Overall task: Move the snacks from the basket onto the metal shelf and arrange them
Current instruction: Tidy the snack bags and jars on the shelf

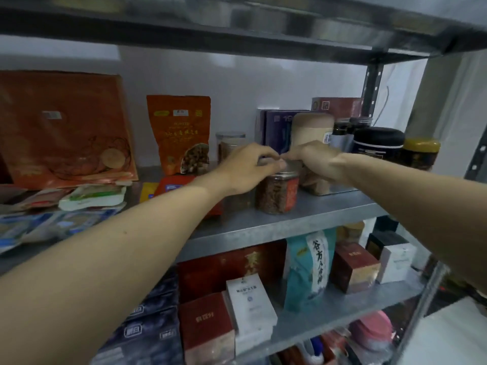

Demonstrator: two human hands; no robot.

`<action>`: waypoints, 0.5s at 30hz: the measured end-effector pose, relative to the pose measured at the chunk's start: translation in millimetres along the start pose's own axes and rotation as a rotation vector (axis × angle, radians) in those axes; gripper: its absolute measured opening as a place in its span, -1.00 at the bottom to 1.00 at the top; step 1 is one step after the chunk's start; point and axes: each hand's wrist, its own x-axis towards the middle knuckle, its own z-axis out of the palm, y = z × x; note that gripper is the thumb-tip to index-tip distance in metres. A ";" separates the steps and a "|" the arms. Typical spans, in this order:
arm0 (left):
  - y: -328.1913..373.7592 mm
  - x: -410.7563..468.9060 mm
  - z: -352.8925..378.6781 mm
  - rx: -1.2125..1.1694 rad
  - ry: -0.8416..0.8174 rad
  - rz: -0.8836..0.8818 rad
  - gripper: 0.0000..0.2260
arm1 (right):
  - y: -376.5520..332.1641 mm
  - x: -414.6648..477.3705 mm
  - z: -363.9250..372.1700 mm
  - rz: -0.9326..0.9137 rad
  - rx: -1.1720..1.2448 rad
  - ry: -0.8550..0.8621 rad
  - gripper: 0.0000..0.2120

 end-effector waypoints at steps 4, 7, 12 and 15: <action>7.2 -8.9 6.4 -0.001 0.041 0.007 -0.67 | 13.0 -3.4 4.5 -0.020 0.149 -0.058 -0.65; 7.7 -10.9 4.8 0.049 0.042 0.009 -0.69 | 12.8 -5.0 8.1 -0.016 0.203 -0.029 -0.62; 1.5 -19.8 -11.9 0.025 -0.010 -0.041 -0.76 | 5.9 -7.5 20.7 -0.015 0.205 0.031 -0.55; -4.3 -23.8 -23.0 0.070 -0.007 -0.049 -0.77 | 1.1 -6.3 31.6 -0.031 0.198 0.064 -0.49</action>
